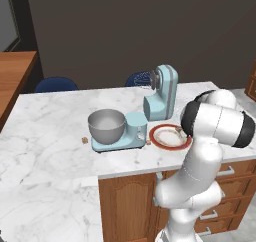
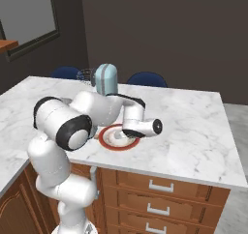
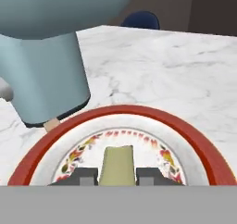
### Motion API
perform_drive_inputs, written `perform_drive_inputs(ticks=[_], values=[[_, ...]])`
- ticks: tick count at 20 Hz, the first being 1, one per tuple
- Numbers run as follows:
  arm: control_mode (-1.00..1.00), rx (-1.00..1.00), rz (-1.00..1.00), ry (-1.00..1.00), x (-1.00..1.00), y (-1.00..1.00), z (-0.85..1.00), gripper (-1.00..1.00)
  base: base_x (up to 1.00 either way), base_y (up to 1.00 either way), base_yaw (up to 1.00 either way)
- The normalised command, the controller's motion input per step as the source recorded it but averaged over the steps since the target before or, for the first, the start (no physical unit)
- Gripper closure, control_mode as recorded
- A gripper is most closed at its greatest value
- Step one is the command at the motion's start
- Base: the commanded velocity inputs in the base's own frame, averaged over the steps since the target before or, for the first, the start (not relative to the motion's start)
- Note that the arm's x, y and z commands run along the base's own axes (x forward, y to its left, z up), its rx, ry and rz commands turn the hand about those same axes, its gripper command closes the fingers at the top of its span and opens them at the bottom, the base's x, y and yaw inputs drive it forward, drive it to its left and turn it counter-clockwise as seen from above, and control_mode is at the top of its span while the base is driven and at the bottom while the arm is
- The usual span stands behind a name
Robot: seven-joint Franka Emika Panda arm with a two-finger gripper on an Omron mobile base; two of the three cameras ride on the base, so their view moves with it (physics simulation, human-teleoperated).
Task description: Add butter and sugar cubes to the stand mixer bowl and then turn on the stand mixer to begin making frosting.
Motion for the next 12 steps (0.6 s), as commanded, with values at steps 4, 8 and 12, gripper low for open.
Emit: perform_drive_inputs(ticks=[4,8,12], values=[[-1.0,0.0,0.0,-0.22,-0.84,0.03,1.0,1.0,0.0,0.0,0.0],[-1.0,-0.06,0.0,-0.13,-0.78,0.24,1.0,1.0,0.0,0.0,0.0],[-1.0,-0.22,0.0,-0.02,-0.81,0.48,1.0,1.0,0.0,0.0,0.0]])
